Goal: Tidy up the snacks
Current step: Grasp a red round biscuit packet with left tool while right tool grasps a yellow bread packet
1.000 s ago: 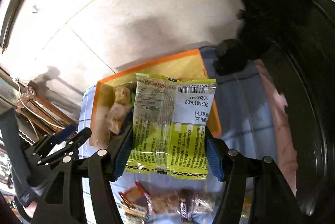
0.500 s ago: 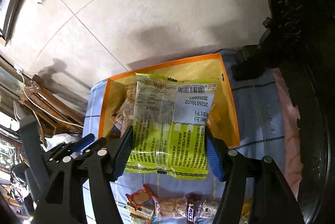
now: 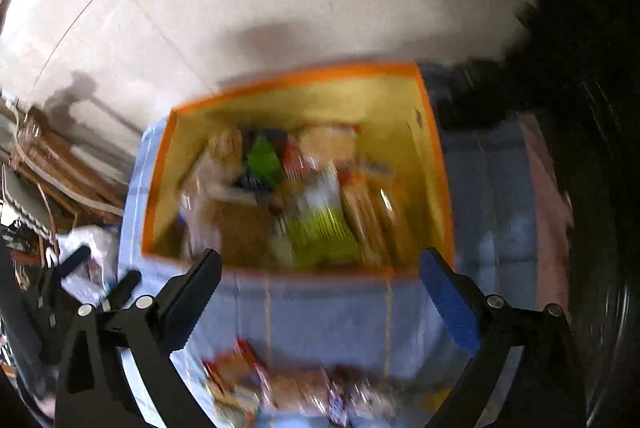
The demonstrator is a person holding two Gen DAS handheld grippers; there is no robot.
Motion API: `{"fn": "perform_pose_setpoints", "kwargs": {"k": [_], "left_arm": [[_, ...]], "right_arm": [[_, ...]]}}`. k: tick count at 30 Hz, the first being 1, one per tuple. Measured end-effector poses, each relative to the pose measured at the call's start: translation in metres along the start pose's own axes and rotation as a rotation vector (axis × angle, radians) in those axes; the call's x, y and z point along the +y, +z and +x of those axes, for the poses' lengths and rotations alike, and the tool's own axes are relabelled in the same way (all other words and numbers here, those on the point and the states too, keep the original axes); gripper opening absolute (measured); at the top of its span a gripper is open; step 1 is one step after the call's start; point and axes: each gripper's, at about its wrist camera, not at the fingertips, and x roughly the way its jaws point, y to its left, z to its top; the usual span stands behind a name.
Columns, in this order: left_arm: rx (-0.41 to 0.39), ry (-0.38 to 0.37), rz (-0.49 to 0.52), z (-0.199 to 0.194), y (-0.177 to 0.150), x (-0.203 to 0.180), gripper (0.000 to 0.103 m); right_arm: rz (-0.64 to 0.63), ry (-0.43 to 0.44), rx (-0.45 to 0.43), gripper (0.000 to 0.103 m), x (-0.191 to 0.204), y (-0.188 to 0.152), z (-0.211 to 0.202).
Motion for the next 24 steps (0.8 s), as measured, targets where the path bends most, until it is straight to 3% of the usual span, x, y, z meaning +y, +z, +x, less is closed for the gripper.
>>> {"fn": "perform_pose_setpoints", "kwargs": {"k": [3, 5, 7, 10, 12, 16, 20, 22, 24], "left_arm": [[0.024, 0.033, 0.081, 0.008, -0.046, -0.009, 0.099], [0.052, 0.053, 0.129, 0.016, -0.075, -0.016, 0.099], [0.071, -0.006, 0.172, 0.024, -0.104, -0.024, 0.099], [0.01, -0.121, 0.219, 0.022, -0.135, -0.034, 0.099], [0.014, -0.147, 0.293, 0.028, -0.146, -0.043, 0.099], [0.036, -0.115, 0.421, 0.048, -0.153, -0.054, 0.099], [0.064, -0.184, 0.44, 0.056, -0.146, -0.048, 0.099], [0.077, -0.199, 0.446, 0.063, -0.145, -0.047, 0.099], [0.112, -0.185, 0.477, 0.073, -0.146, -0.05, 0.099]], "right_arm": [[0.02, -0.068, 0.049, 0.099, -0.023, -0.059, 0.007], [-0.006, -0.198, 0.057, 0.099, -0.044, -0.107, 0.016], [-0.043, -0.231, 0.047, 0.099, -0.06, -0.146, 0.021], [-0.031, -0.234, 0.087, 0.099, -0.088, -0.179, 0.036], [-0.005, -0.262, 0.119, 0.099, -0.103, -0.184, 0.048], [-0.031, -0.261, 0.148, 0.099, -0.111, -0.185, 0.071], [-0.113, -0.264, 0.176, 0.099, -0.108, -0.176, 0.094], [-0.079, -0.29, 0.182, 0.097, -0.113, -0.174, 0.103], [0.081, -0.211, 0.17, 0.073, -0.129, -0.171, 0.101]]}}
